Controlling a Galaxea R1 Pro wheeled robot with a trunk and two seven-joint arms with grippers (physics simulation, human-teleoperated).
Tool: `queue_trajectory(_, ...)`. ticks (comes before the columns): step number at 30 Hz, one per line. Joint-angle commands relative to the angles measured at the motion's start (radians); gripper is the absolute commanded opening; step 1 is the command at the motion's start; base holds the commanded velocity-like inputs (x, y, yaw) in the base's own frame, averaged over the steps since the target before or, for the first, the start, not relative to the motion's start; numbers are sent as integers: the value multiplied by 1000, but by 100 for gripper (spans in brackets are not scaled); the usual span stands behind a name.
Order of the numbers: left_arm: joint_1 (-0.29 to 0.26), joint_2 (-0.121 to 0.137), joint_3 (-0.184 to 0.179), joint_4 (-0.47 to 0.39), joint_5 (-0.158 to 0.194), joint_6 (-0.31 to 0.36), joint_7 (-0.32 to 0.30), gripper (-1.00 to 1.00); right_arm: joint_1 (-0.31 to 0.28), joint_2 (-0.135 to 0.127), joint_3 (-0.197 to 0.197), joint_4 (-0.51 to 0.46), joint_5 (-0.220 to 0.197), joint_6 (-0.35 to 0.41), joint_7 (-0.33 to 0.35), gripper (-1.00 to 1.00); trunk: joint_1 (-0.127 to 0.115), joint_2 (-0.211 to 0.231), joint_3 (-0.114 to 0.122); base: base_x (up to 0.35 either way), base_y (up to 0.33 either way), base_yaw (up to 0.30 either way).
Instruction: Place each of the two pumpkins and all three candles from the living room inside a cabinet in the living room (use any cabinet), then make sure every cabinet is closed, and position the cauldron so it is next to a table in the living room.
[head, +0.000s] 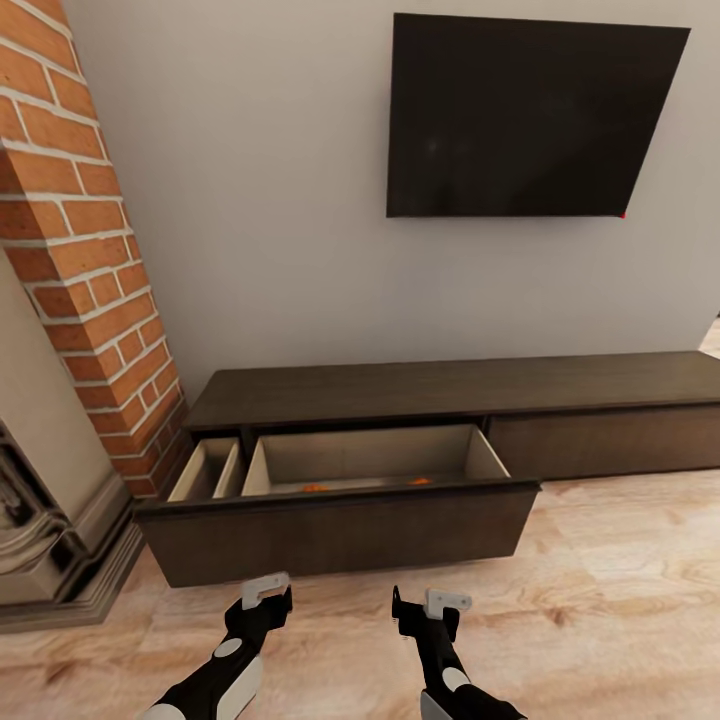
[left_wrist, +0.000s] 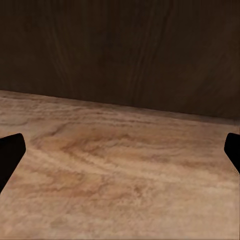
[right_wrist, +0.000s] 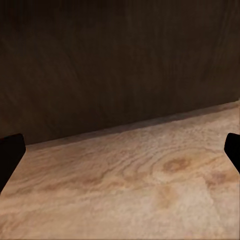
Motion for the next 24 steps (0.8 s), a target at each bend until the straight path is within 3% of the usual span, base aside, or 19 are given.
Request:
queue_trajectory(1,-1,0,-9,0,7,-4,7,100,-1,0,9,0,-5,-3,-7,100,0,0,-1,215,0,0)
queue_trajectory(11,-1,0,-9,0,7,-3,7,100,-1,-1,8,0,-5,-3,-7,100,0,0,-1,211,0,0)
queue_trajectory(24,-1,0,-9,2,7,-3,6,100,-1,-2,8,0,-5,-3,-7,100,1,-1,-9,16,0,0)
